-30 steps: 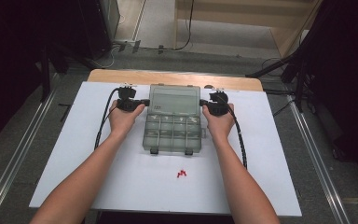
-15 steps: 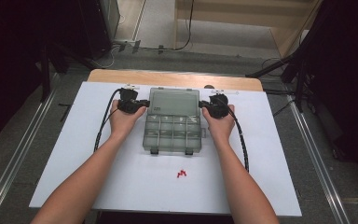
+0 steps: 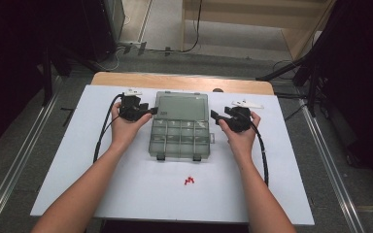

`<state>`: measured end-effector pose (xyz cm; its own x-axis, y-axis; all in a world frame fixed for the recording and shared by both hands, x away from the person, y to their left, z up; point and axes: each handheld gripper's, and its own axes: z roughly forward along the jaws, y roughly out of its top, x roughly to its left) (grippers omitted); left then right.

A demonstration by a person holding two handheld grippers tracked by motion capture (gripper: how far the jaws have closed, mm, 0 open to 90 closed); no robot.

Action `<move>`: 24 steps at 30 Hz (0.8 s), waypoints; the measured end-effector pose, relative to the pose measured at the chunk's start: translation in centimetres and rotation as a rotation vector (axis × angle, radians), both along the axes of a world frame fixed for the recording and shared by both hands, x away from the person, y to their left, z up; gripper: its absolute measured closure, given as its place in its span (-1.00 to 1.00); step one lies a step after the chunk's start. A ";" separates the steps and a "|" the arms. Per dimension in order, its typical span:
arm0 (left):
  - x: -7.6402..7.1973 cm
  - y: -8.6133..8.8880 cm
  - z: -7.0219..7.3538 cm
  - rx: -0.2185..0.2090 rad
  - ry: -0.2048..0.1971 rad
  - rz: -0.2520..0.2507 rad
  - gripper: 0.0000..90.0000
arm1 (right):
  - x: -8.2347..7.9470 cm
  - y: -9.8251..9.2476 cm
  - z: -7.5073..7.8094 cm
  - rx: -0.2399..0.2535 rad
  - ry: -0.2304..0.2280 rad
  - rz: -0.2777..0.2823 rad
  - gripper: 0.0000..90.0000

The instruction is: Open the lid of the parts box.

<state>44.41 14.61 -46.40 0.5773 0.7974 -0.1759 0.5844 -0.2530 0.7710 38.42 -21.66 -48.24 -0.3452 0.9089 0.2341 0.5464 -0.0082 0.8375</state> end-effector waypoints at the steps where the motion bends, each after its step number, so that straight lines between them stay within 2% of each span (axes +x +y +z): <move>1: -0.1 0.0 0.1 0.002 0.001 -0.006 0.04 | -0.3 -0.2 0.0 -0.006 -0.006 0.005 -0.41; 6: -0.7 0.0 0.4 0.006 -0.002 -0.030 -0.20 | -2.2 -1.0 0.0 -0.004 -0.026 0.019 -0.69; 9: -1.0 0.0 0.7 0.004 0.007 -0.061 -0.32 | -3.0 -1.4 0.0 -0.008 -0.045 0.023 -0.69; 10: -1.1 -0.1 0.8 0.011 0.016 -0.070 -0.39 | -3.4 -1.5 0.0 -0.008 -0.046 0.030 -0.70; 11: -1.4 -0.3 1.0 0.031 0.019 -0.089 -0.58 | -4.2 -1.9 0.0 -0.007 -0.064 0.035 -0.77; 13: -1.6 -0.4 1.0 0.036 0.021 -0.095 -0.70 | -4.9 -2.3 0.0 0.001 -0.073 0.040 -0.86; 15: -1.9 -0.6 1.1 0.050 0.021 -0.107 -0.73 | -5.3 -2.4 0.0 0.004 -0.075 0.041 -0.91; 16: -2.0 -0.7 1.1 0.052 0.022 -0.108 -0.81 | -6.0 -2.7 0.0 0.009 -0.080 0.043 -0.99; 19: -2.4 -1.0 1.2 0.063 0.026 -0.121 -0.86 | -6.6 -2.9 -0.1 -0.004 -0.077 0.042 -1.00; 23: -2.8 -1.2 1.3 0.076 0.031 -0.147 -1.00 | -8.5 -3.4 -0.4 -0.029 -0.114 0.043 -1.00; 24: -2.9 -1.2 1.4 0.078 0.034 -0.150 -1.00 | -8.9 -3.4 -0.5 -0.026 -0.110 0.036 -1.00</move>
<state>41.48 13.38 -45.02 0.6857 0.7147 -0.1380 0.5607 -0.3978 0.7262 29.54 -25.08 -48.70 -0.3997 0.9008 0.1697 0.4503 0.0317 0.8923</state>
